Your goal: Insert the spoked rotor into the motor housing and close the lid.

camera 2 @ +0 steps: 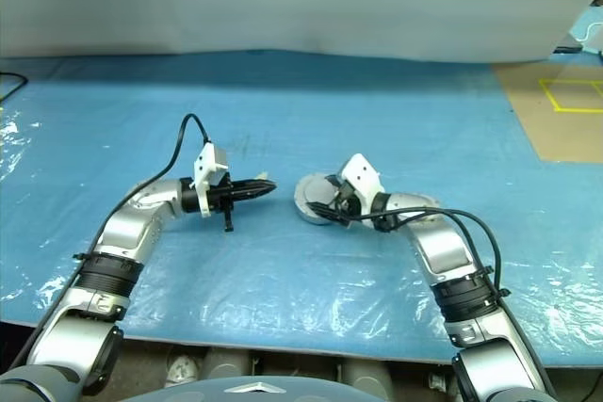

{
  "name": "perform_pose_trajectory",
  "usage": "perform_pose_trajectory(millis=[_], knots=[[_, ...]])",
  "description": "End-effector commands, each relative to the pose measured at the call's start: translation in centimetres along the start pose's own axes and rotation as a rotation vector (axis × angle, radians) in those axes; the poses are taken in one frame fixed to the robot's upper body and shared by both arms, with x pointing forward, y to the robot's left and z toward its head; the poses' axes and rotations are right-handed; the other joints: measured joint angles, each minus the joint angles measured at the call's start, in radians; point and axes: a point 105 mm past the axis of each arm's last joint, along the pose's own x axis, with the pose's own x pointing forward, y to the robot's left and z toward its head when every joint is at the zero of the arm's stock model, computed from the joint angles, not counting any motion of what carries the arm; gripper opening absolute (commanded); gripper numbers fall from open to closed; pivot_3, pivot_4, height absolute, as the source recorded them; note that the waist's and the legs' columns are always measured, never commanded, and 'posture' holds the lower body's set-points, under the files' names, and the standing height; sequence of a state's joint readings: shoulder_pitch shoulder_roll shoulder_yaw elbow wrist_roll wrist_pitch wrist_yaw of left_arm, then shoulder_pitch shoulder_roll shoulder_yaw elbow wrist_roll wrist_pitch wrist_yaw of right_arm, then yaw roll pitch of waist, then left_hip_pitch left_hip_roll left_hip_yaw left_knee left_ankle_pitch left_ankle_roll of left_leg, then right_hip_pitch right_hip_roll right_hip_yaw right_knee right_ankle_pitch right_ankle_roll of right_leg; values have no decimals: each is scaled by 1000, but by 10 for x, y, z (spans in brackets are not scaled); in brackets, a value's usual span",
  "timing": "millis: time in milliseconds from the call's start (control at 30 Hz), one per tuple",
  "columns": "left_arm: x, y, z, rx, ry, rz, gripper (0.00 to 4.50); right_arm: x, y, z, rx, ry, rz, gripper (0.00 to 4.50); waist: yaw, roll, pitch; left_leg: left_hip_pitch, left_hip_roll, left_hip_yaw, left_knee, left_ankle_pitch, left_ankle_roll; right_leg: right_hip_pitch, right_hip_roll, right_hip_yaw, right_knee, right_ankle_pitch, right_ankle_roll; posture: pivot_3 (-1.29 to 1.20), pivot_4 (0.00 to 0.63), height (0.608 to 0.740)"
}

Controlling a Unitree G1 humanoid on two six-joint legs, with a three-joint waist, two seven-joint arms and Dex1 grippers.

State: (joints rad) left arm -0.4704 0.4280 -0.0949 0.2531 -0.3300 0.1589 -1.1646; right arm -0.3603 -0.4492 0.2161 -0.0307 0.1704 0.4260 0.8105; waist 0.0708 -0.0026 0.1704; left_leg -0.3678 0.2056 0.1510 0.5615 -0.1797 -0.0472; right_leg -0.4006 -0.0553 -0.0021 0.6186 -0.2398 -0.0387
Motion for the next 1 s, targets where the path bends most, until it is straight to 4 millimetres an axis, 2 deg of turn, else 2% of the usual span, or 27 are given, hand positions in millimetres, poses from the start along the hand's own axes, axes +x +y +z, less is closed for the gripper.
perform_pose_trajectory(millis=[33,133,267,400,467,600,700,867,1000], knots=[[2,0,12,50,-25,-8,0,1,8,-37,32,131,1,3178,0,0,0,0,0,0,0,0,0,0,0,0,0,0,0,0,150,740],[2,0,12,50,-27,-7,0,2,7,-39,18,145,-10,3178,0,-1,-1,1,0,0,0,0,0,1,0,0,0,0,0,0,150,740],[4,-1,12,50,-27,-13,0,1,2,-65,-6,264,-43,3178,-4,-2,-2,2,0,0,0,0,0,1,0,1,0,0,0,0,150,740],[5,0,14,52,-28,-15,0,-3,7,-78,2,326,-12,3178,-2,-3,-3,10,0,0,-1,-1,1,8,-1,1,0,-1,1,0,150,740],[4,0,14,51,-28,-12,0,-3,12,-73,33,300,8,3178,-1,-3,-3,15,0,0,-3,-2,3,13,-2,2,-1,-5,8,0,150,740],[4,0,13,51,-24,-15,0,-4,7,-70,50,300,-7,3178,-1,-6,-7,19,-1,0,-13,-3,4,16,-3,2,-11,-5,8,0,150,740],[5,-2,14,50,-30,-13,0,-9,5,-73,98,317,-17,3178,-1,-6,-11,19,-1,1,-15,-2,3,16,-2,2,-12,-1,2,0,150,740],[6,-6,12,42,-31,-18,0,-19,6,-84,132,360,-4,3178,4,-6,-15,18,-1,2,-17,-1,1,16,-3,2,-14,-2,2,0,150,740],[4,-7,12,39,-33,-15,0,-21,7,-71,112,296,24,3178,17,-6,-15,18,-2,2,-18,-2,2,16,-4,2,-14,-2,3,0,150,740]])
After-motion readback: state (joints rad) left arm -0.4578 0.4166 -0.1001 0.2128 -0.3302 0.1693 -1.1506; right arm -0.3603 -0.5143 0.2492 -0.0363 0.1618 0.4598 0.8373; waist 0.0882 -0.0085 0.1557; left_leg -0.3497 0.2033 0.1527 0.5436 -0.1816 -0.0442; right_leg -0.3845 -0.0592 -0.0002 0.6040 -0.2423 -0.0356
